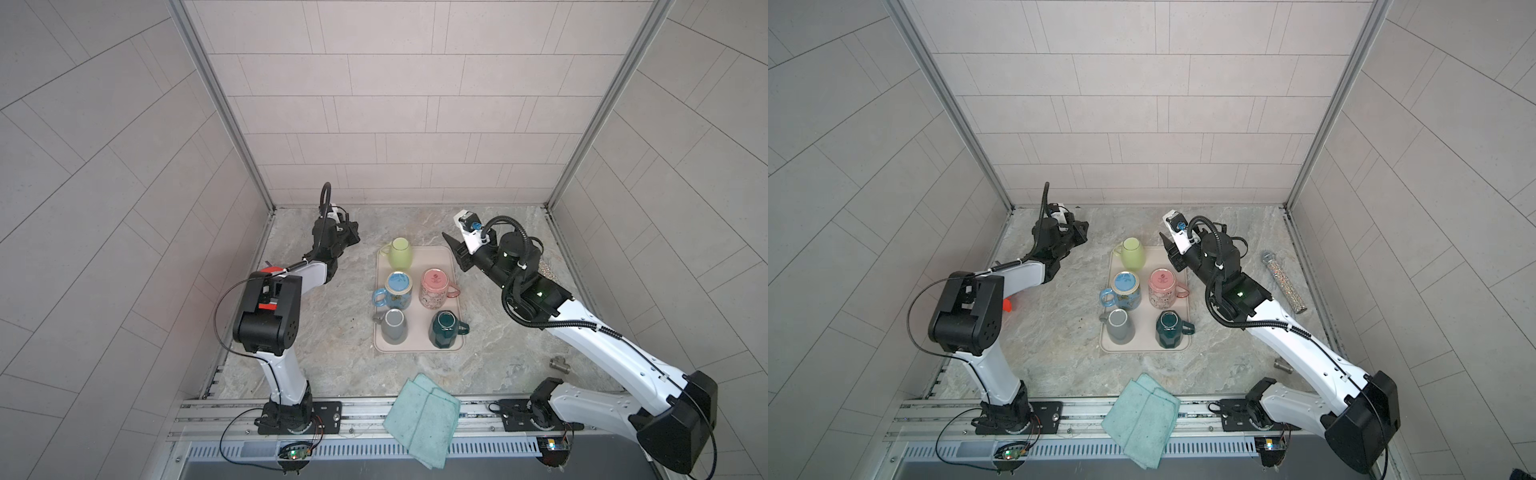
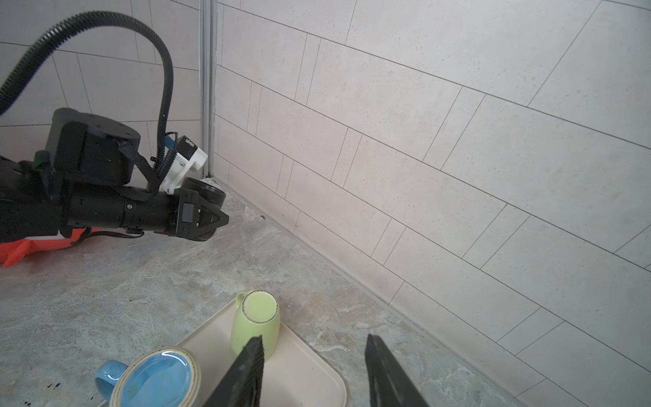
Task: Turn the mug right side up
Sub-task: Place the mug at the top-left of the table.
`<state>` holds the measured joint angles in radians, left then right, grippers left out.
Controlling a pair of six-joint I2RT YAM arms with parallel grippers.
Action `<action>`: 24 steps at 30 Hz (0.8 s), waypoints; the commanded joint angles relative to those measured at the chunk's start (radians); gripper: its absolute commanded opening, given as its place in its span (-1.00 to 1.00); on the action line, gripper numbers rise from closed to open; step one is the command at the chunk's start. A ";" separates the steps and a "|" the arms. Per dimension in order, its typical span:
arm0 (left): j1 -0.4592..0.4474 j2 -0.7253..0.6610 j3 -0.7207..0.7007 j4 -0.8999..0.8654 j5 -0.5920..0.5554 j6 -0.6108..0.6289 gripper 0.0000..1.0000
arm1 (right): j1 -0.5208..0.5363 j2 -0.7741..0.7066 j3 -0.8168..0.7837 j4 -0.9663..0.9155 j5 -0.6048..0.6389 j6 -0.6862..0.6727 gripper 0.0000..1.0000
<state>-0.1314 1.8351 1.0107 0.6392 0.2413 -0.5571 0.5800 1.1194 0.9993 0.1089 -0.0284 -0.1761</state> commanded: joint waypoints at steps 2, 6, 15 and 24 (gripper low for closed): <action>-0.008 0.054 -0.013 0.341 -0.099 0.029 -1.00 | -0.006 -0.020 -0.009 0.034 0.005 0.030 -0.06; -0.008 0.117 -0.032 0.487 -0.140 0.021 -1.00 | -0.005 -0.015 -0.008 0.035 0.005 0.033 -0.09; -0.025 0.242 -0.015 0.686 -0.181 0.065 -1.00 | -0.006 -0.004 -0.002 0.032 0.007 0.044 -0.14; -0.035 0.344 0.092 0.662 -0.179 0.071 -0.96 | -0.005 0.007 0.008 0.021 0.021 0.044 -0.15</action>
<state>-0.1658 2.1639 1.0397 1.1584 0.0658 -0.5240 0.5766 1.1206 0.9909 0.1154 -0.0196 -0.1448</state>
